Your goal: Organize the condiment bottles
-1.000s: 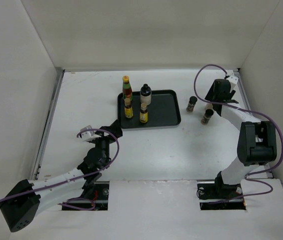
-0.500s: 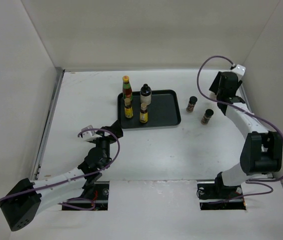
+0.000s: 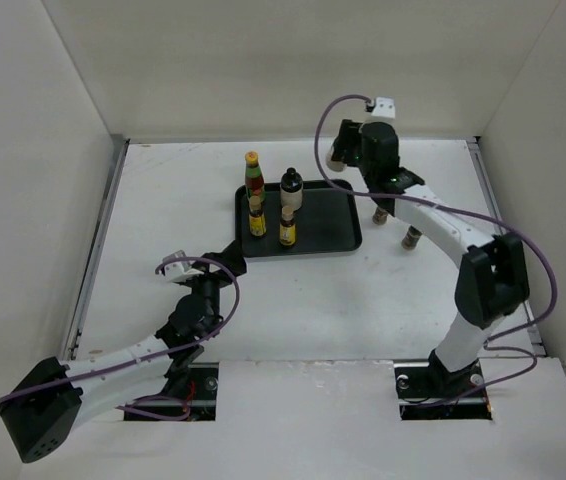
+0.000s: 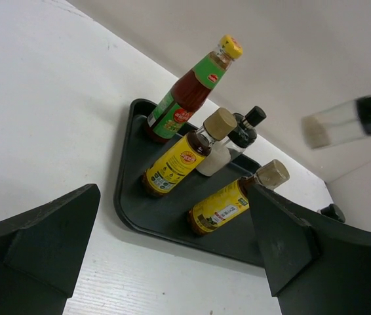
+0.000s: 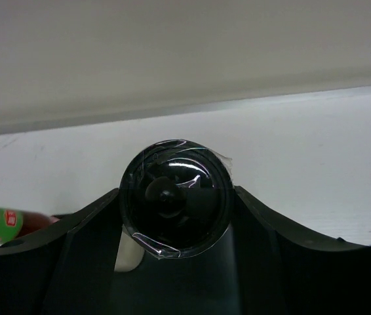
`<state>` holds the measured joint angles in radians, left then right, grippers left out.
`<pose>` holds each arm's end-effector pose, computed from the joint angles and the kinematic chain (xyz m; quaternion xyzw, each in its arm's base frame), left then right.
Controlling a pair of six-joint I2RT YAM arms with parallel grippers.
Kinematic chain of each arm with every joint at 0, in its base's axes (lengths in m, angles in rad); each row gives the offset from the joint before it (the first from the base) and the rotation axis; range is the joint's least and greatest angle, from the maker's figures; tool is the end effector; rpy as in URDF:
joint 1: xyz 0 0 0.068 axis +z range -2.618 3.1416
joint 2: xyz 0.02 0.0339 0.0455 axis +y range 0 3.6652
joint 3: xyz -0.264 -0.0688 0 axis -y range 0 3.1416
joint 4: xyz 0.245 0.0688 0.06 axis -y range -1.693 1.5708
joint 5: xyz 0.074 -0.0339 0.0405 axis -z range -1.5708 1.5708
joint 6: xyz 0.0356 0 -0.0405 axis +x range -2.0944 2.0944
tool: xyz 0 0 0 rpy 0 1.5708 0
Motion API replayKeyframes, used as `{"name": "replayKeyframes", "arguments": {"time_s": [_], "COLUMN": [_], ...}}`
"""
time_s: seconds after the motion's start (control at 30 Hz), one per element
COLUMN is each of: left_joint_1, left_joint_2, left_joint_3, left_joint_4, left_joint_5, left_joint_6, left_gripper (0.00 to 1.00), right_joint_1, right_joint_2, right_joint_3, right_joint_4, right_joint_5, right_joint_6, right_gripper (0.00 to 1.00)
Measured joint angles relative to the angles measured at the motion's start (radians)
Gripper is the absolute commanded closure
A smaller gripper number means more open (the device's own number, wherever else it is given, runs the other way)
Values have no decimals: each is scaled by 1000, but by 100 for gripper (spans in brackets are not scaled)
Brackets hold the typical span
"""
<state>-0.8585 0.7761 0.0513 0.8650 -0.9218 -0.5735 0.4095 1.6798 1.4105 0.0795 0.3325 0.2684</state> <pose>0.1191 -0.0945 0.1943 -0.2489 0.6291 -0.2237 0.7015 0.3776 0.1512 0.3483 0.0515 0.7658 0.0885 0.6348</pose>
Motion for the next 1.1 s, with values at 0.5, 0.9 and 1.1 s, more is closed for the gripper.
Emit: {"name": "replayKeyframes", "arguments": {"time_s": [0.5, 0.9, 1.1], "left_joint_1": [0, 0, -1], "left_joint_2": [-3, 8, 11], "left_joint_3": [0, 0, 0], "left_joint_4": [3, 3, 3], "left_joint_5": [3, 7, 9], "left_joint_6": [0, -3, -3], "left_gripper": [0, 0, 0], "right_joint_1": [68, 68, 32], "right_joint_2": [251, 168, -92], "right_joint_3": [13, -92, -290], "right_joint_4": [-40, 13, 39], "right_joint_5": [-27, -12, 27], "right_joint_6": [27, 26, 27], "right_gripper": [30, 5, 5]}}
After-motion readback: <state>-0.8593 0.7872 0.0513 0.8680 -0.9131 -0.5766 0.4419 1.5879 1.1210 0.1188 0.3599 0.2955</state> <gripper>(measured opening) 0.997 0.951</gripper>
